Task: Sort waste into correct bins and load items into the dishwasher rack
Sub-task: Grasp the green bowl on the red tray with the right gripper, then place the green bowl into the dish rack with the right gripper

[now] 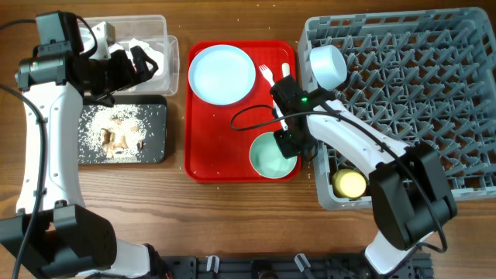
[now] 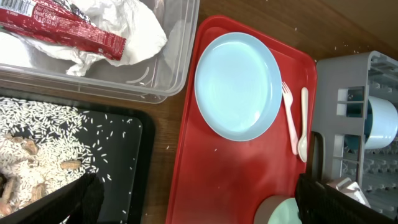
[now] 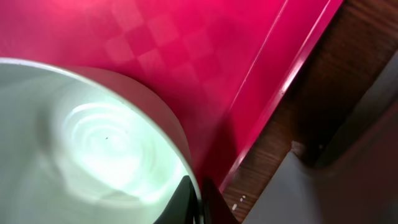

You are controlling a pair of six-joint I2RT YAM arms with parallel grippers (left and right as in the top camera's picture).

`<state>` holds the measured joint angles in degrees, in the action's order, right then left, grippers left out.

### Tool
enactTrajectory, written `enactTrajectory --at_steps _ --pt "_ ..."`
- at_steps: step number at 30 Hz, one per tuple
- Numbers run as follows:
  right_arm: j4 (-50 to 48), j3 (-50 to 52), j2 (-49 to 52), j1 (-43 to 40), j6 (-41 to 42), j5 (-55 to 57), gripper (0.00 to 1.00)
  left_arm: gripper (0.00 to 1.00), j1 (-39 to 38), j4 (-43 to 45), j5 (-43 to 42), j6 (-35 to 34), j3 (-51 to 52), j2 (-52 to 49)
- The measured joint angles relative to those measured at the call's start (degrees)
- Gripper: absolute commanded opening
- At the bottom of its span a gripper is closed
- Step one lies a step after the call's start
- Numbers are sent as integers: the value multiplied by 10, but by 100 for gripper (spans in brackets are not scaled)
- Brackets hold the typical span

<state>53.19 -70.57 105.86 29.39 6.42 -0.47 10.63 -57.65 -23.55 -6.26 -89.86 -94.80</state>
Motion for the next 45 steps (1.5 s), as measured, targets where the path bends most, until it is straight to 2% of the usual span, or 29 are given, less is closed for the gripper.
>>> enactTrajectory --at_steps 4,7,9,12,14,18,21,27,30,38,45 --pt "76 -64 -16 2 22 1 4 100 0 0 0 0 0 0" --pt "139 -144 -106 2 65 46 4 100 0 0 0 0 0 0" --pt "168 -167 -166 2 108 123 4 100 0 1 0 0 0 0" --pt "247 -170 -266 2 206 336 4 100 0 0 0 0 0 0" --pt "269 -170 -285 2 231 424 4 100 0 0 0 0 0 0" --pt "243 -169 -278 2 250 571 4 100 0 0 0 0 0 0" --pt "197 -155 -230 2 217 625 4 100 0 0 0 0 0 0" --pt "191 -142 -42 2 142 695 4 100 0 0 0 0 0 0" --pt "191 -142 -8 -1 136 717 4 100 0 0 0 0 0 0" --pt "167 -142 -3 -54 129 688 4 100 0 0 0 0 0 0" --pt "183 -142 -3 -56 123 620 4 100 0 0 0 0 0 0"
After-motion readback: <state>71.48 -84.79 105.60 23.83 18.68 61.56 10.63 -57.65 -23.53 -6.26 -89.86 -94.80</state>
